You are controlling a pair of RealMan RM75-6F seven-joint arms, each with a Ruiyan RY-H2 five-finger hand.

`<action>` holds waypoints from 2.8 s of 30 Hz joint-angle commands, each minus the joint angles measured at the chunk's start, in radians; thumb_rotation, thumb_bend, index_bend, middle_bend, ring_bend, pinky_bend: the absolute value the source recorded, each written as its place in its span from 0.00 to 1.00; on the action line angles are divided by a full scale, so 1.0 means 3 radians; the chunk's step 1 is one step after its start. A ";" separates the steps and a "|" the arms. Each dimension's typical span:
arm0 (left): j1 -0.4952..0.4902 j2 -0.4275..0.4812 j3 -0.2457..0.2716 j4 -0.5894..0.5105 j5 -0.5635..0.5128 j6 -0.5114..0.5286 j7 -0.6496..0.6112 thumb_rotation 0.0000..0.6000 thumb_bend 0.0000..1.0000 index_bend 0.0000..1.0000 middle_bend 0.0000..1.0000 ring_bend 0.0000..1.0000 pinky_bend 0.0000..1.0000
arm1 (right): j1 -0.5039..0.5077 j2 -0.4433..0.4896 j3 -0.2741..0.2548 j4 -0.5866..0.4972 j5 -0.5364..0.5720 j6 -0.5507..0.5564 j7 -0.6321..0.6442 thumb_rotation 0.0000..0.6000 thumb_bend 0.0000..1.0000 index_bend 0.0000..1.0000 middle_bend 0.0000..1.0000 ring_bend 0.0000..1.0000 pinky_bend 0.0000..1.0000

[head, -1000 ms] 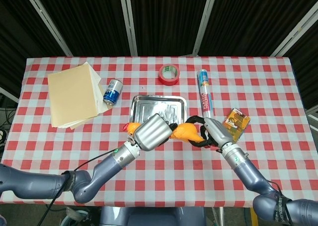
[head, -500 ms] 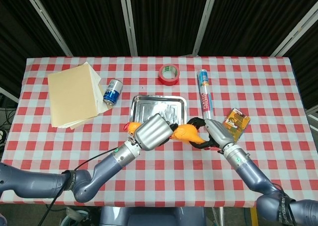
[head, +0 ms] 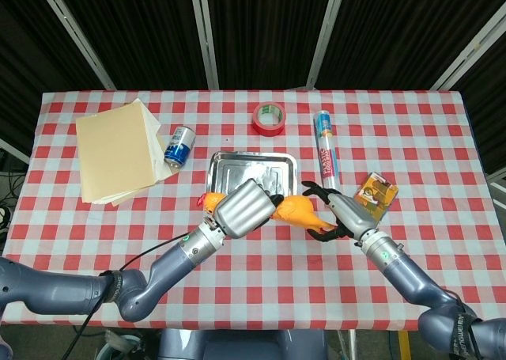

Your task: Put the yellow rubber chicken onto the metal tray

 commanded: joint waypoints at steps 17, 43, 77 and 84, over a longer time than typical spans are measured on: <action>-0.0065 -0.0124 0.0000 0.0039 -0.0002 0.0060 0.0057 1.00 0.75 0.75 0.82 0.77 0.82 | 0.0023 -0.0095 0.0021 0.0023 0.0129 0.0113 -0.0059 1.00 0.35 0.74 0.62 0.73 0.46; -0.0056 -0.0120 0.0022 0.0091 -0.0020 0.0102 0.0013 1.00 0.75 0.75 0.82 0.77 0.82 | 0.0003 -0.0049 -0.0017 0.0044 0.0144 0.0080 -0.0164 1.00 0.51 0.22 0.39 0.32 0.16; -0.0059 -0.0308 0.0054 0.0213 0.0073 0.0270 0.0173 1.00 0.75 0.75 0.83 0.77 0.82 | 0.0006 0.0085 -0.0007 0.0124 0.0078 -0.0128 0.0146 1.00 0.40 0.10 0.22 0.23 0.05; -0.0017 -0.0447 0.0102 0.0254 0.0108 0.0387 0.0324 1.00 0.75 0.76 0.83 0.77 0.82 | 0.0065 0.0055 -0.0043 0.0158 0.0280 -0.0083 -0.0051 1.00 0.40 0.06 0.21 0.16 0.04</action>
